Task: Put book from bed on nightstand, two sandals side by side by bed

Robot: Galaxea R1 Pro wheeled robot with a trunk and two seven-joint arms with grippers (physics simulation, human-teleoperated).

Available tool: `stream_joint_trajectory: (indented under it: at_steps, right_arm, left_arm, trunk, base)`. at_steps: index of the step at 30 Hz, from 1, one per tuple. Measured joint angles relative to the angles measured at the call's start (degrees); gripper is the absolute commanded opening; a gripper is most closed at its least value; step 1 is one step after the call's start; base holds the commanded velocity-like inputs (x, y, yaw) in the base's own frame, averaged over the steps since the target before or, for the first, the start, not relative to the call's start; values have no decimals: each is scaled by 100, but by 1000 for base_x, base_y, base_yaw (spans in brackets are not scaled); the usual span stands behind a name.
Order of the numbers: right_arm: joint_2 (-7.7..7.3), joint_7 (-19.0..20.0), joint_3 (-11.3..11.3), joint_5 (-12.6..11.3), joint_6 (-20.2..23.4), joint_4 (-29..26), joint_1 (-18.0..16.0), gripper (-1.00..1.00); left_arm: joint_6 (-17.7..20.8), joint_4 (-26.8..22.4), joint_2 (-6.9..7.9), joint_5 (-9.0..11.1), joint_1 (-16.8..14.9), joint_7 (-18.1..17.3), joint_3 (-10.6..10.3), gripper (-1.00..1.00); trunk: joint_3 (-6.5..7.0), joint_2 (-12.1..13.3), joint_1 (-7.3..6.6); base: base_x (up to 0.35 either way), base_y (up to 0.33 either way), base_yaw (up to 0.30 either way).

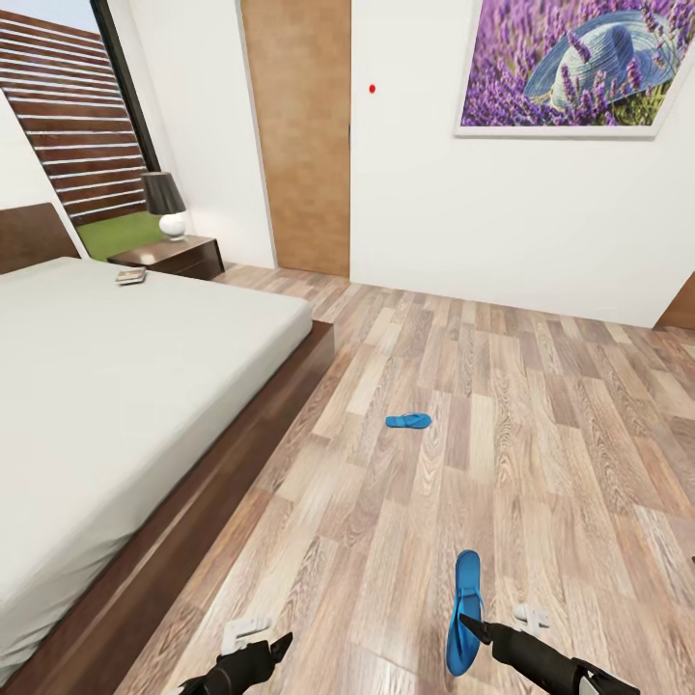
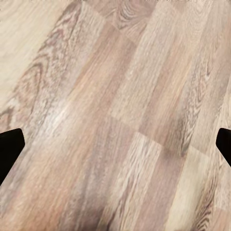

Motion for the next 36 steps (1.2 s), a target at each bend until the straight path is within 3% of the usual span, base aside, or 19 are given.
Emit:
stream_joint_trajectory:
  at_steps: [22, 31, 36]
  right_arm:
    - [-1, -3, 3, 0, 0, -5, 2, -100]
    - [1, -6, 3, 0, 0, 10, 1, -100]
    - [1, -1, 10, 2, 0, 339, 1, -100]
  left_arm:
    - [-24, 98, -13, 2, 0, 7, 0, 100]
    - [-325, 192, -15, 10, -1, 9, 1, 100]
    - [-348, 204, -37, 19, 2, 3, -6, 100]
  trunk:
    - [61, 0, 0]
    - [105, 0, 0]
    - [130, 0, 0]
  base:
    - [0, 0, -258]
    - [0, 0, -278]
    - [0, 0, -276]
